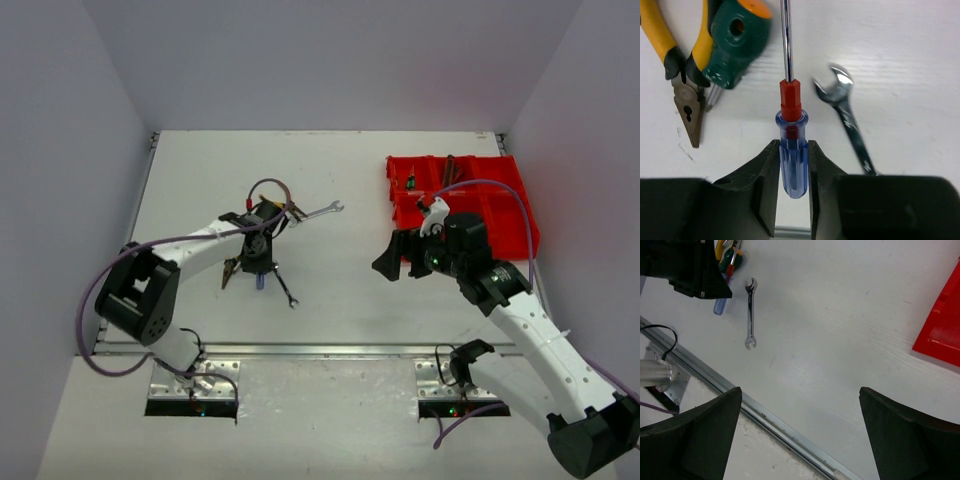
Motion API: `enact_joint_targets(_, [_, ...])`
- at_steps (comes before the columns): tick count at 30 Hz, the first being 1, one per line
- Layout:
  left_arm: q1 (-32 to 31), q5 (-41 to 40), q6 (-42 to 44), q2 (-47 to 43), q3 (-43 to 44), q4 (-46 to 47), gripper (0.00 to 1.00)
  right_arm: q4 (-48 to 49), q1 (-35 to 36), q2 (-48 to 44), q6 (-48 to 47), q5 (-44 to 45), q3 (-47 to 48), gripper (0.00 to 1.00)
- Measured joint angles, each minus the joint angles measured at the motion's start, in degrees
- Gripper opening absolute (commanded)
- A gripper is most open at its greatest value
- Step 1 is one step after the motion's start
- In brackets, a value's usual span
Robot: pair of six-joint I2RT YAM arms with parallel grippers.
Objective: Sort the tools into containers
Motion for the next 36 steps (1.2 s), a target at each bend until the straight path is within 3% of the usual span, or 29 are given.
enact_joint_targets(4, [-6.1, 1.4, -0.1, -11.7, 0.2, 0.0, 0.00, 3.6, 0.0, 0.0, 5.4, -1.4, -0.7, 0.99])
enact_joint_targets(10, [-11.8, 21.0, 0.2, -24.2, -4.0, 17.0, 0.00, 14.1, 0.0, 1.4, 15.2, -9.3, -2.3, 0.95])
enact_joint_targets(15, [-13.9, 34.0, -1.7, -23.0, -11.8, 29.9, 0.00, 18.8, 0.0, 6.3, 20.1, -15.2, -0.7, 0.67])
enact_joint_targets(21, [-17.5, 40.5, -1.7, -22.3, -13.8, 37.2, 0.00, 19.2, 0.0, 9.1, 22.1, -16.0, -0.2, 0.67])
enact_joint_targets(25, [-19.0, 43.1, -1.6, -22.2, -13.8, 42.0, 0.00, 19.4, 0.6, 10.9, 22.8, -16.3, -0.2, 0.62])
enact_joint_targets(27, [-19.7, 43.9, -1.6, -21.9, -13.8, 43.7, 0.01, 19.4, 1.1, 12.1, 23.1, -16.5, -0.2, 0.47])
enact_joint_targets(29, [-20.4, 44.2, -1.4, -21.5, -13.8, 44.6, 0.02, 19.5, 1.7, 13.1, 23.5, -17.1, -0.1, 0.10])
enact_joint_targets(30, [-20.7, 44.4, -1.4, -21.3, -13.8, 44.9, 0.02, 19.7, 1.9, 13.5, 23.7, -17.6, -0.1, 0.01])
enact_joint_targets(32, [-21.0, 44.1, -1.1, -20.9, -13.6, 44.8, 0.09, 20.8, 2.3, 14.0, 24.2, -18.8, -0.1, 0.00])
enact_joint_targets(33, [-21.0, 44.0, -0.8, -20.8, -13.6, 44.6, 0.20, 21.2, 2.3, 14.1, 24.4, -19.2, -0.1, 0.00])
enact_joint_targets(36, [-21.0, 42.8, -0.3, -20.8, -12.7, 43.7, 0.77, 21.7, 2.3, 14.0, 24.4, -19.6, -0.1, 0.00])
